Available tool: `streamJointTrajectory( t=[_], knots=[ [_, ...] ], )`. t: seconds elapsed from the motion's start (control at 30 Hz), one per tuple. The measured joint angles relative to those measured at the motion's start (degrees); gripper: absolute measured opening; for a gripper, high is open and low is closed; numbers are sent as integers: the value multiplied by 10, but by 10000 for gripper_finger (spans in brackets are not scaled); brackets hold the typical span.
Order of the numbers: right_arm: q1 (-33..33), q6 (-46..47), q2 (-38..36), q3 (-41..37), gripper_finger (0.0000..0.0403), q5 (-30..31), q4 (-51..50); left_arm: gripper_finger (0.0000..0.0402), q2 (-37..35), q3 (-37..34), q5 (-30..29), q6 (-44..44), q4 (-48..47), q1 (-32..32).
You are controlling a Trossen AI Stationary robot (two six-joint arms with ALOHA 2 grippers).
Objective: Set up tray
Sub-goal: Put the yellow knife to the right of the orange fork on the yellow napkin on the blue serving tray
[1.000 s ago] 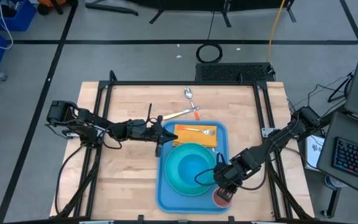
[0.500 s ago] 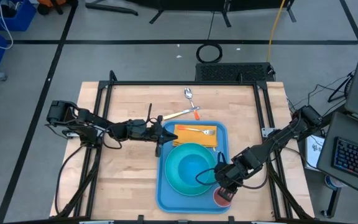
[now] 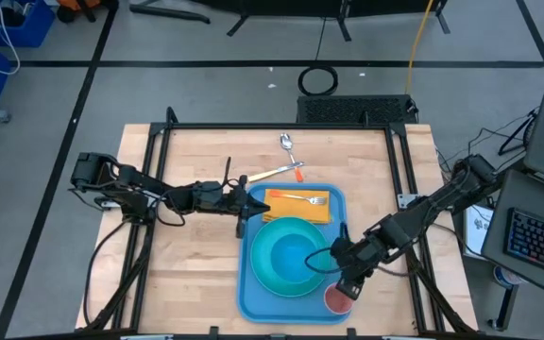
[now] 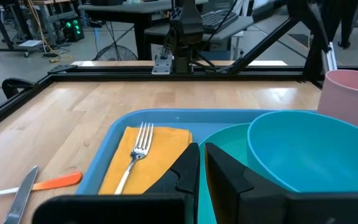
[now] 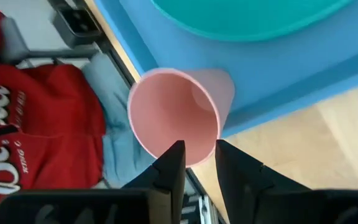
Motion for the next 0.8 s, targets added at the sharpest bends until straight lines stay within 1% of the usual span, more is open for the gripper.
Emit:
streamJointTrajectory(
  t=[0.07, 0.23, 0.43, 0.6, 0.73, 0.8],
  knots=[
    [0, -17, -17, 0, 76, 27, 0, 31, 0, 0, 0, 0, 0, 0],
    [-24, -103, -57, 0, 70, 140, 0, 31, 0, 0, 0, 0, 0, 0],
    [-81, -275, -81, 0, 61, 236, 3, 31, 0, 0, 0, 0, 0, 0],
    [-159, -401, -80, 0, 53, 237, 2, 31, 0, 0, 0, 1, 0, 0],
    [-238, -491, -81, 0, 44, 234, 3, 31, 0, 0, -4, 1, 0, 0],
    [-280, -531, -81, 0, 40, 217, 3, 31, 0, 0, -4, 1, 0, 0]
  ],
)
